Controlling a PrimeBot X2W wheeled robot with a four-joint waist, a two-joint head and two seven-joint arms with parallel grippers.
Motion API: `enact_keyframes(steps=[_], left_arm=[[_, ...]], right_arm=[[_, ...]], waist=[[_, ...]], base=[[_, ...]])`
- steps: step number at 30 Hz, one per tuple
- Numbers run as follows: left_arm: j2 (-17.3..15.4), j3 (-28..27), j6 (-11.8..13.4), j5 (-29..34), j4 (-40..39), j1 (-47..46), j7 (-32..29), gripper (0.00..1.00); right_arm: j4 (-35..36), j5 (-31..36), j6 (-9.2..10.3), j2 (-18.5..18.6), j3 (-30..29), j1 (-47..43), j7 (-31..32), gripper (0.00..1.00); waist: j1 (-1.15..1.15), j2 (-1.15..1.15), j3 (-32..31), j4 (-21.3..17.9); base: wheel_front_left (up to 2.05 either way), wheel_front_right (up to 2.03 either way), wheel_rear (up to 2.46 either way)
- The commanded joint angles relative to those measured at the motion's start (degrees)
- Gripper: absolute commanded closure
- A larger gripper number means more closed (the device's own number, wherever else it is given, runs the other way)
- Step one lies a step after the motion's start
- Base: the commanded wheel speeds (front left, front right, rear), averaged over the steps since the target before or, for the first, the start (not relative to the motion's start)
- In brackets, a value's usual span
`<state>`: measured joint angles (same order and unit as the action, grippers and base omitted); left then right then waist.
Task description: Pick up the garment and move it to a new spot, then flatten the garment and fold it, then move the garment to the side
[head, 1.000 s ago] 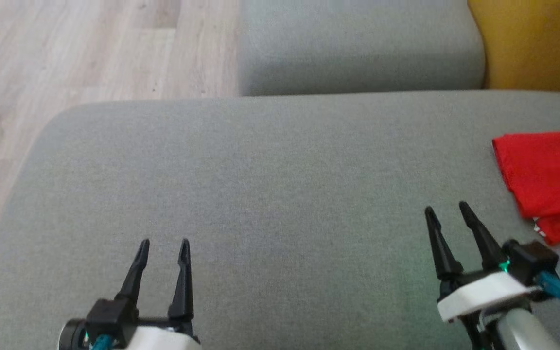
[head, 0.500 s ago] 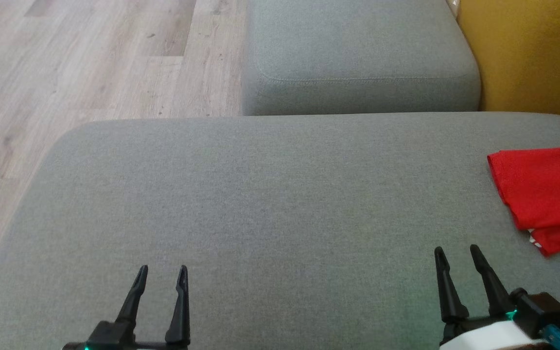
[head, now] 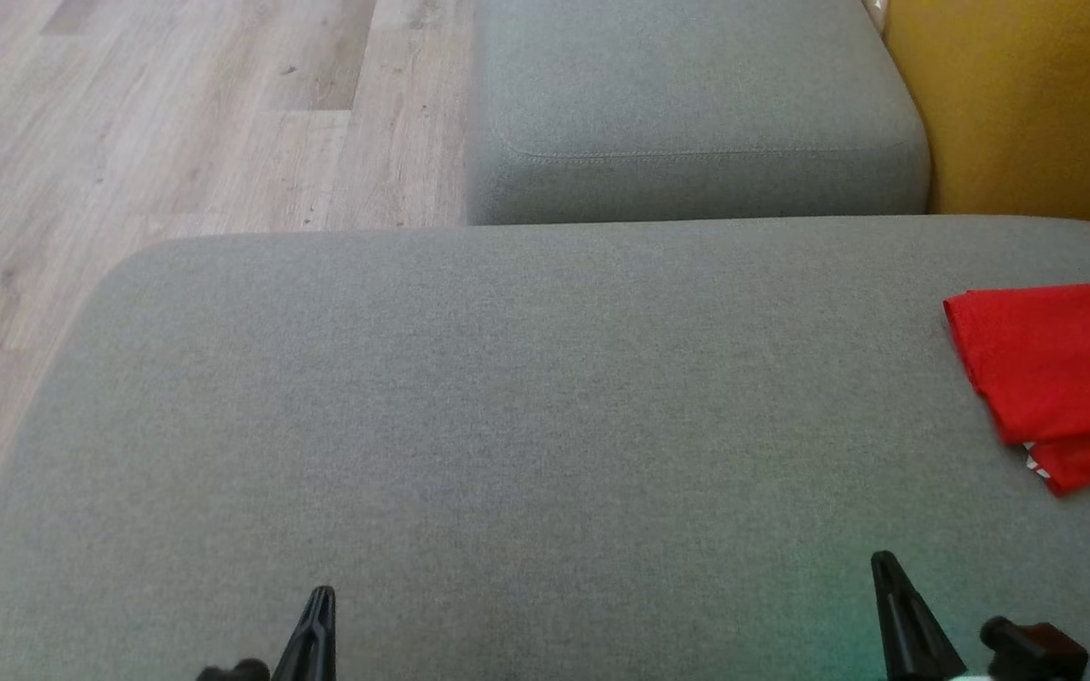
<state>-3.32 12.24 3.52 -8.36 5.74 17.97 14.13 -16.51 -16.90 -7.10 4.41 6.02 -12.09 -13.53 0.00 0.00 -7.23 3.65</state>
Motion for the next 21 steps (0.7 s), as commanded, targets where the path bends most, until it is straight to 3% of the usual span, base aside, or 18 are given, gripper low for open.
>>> enact_keyframes(steps=[1,21], left_arm=[[-0.2,-0.4,-0.3,-1.5,-1.9,-2.3,-0.1,1.00],[-0.9,-2.4,-2.2,-16.2,0.3,-6.2,-2.7,1.00]], right_arm=[[1.9,-1.4,-0.02,0.0,-0.5,2.6,0.3,1.00],[2.0,-14.0,-0.08,0.0,-2.2,5.2,3.4,1.00]], waist=[[0.00,0.00,0.1,0.0],[0.00,0.00,1.3,-0.6]], base=[[0.00,0.00,0.00],[0.00,0.00,0.00]])
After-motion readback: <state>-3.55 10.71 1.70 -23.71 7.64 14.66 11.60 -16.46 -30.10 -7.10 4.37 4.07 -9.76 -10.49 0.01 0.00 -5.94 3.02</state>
